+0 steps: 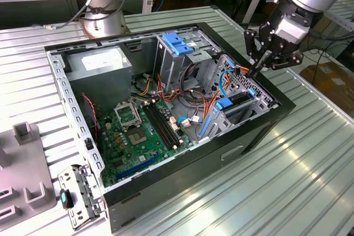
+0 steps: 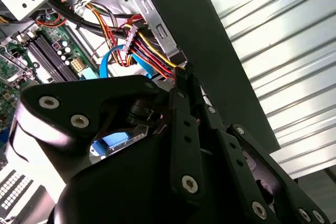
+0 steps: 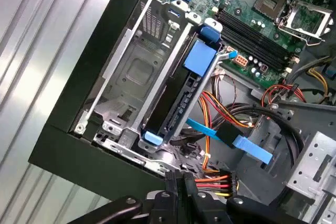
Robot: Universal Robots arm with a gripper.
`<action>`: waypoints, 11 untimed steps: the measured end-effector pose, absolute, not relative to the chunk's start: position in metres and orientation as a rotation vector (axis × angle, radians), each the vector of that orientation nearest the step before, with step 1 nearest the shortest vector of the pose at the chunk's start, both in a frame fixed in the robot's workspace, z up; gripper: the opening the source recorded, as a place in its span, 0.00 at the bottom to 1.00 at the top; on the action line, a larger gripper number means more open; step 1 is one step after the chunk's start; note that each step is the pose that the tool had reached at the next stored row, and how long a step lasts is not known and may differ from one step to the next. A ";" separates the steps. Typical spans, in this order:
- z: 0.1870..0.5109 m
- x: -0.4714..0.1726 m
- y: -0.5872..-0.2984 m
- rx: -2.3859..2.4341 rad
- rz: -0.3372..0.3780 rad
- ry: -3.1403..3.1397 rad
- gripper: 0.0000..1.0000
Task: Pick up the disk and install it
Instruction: 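Insert the first disk wire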
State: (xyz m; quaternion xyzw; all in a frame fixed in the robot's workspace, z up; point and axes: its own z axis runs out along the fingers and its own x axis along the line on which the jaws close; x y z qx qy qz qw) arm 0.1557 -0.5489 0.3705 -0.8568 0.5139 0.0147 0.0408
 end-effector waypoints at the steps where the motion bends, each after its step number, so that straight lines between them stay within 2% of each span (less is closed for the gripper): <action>1: 0.371 0.153 -0.549 -2.624 0.045 1.574 0.17; 11: 0.371 0.153 -0.549 -2.624 0.045 1.574 0.17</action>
